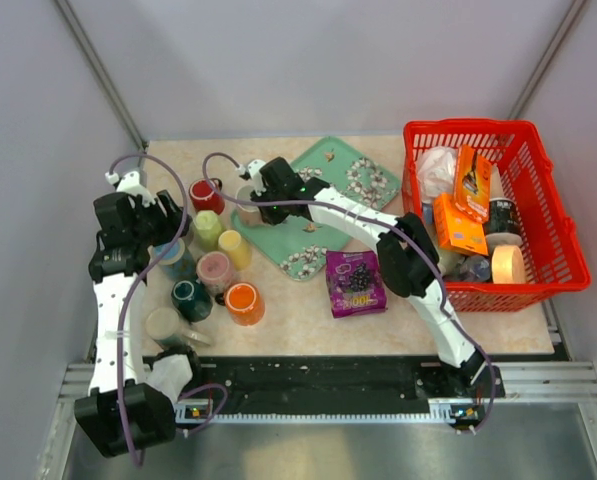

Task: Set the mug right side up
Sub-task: Place the cup on the tray.

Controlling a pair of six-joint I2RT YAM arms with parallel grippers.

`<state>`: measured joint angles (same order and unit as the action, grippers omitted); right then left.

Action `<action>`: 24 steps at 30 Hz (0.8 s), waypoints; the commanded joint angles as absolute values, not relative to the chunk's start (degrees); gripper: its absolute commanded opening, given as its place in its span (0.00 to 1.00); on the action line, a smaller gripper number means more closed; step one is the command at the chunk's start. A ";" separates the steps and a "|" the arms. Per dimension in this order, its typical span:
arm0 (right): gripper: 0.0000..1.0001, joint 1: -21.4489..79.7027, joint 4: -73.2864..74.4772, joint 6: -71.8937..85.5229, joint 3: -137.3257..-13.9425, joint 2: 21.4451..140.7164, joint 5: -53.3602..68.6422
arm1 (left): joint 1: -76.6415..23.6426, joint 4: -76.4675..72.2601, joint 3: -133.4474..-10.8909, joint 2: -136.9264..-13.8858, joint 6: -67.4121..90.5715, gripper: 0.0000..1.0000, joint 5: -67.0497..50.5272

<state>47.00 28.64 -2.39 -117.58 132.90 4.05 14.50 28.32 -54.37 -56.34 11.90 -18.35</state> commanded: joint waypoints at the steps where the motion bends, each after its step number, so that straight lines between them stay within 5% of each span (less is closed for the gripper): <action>1: 0.04 46.93 25.93 -0.44 -121.72 134.82 2.02 | 15.12 27.42 -55.55 -54.76 12.48 0.64 -18.54; 3: 0.13 47.02 25.93 -0.44 -122.60 135.09 2.63 | 15.29 27.42 -55.37 -54.58 12.48 0.64 -18.63; 9: 0.18 47.11 25.93 1.21 -123.84 135.61 3.08 | 15.56 27.16 -54.93 -54.14 12.92 0.64 -18.72; 13: 0.43 47.11 26.37 1.49 -124.01 135.35 4.04 | 15.73 27.07 -55.02 -54.14 13.10 0.64 -18.81; 24: 0.46 47.11 26.72 2.29 -124.37 134.74 5.62 | 16.00 26.02 -54.32 -54.49 13.97 0.64 -19.42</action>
<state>47.03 27.66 1.41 -121.30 135.20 4.62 15.49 28.29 -54.35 -55.24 13.23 -18.57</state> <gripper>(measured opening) 0.458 0.643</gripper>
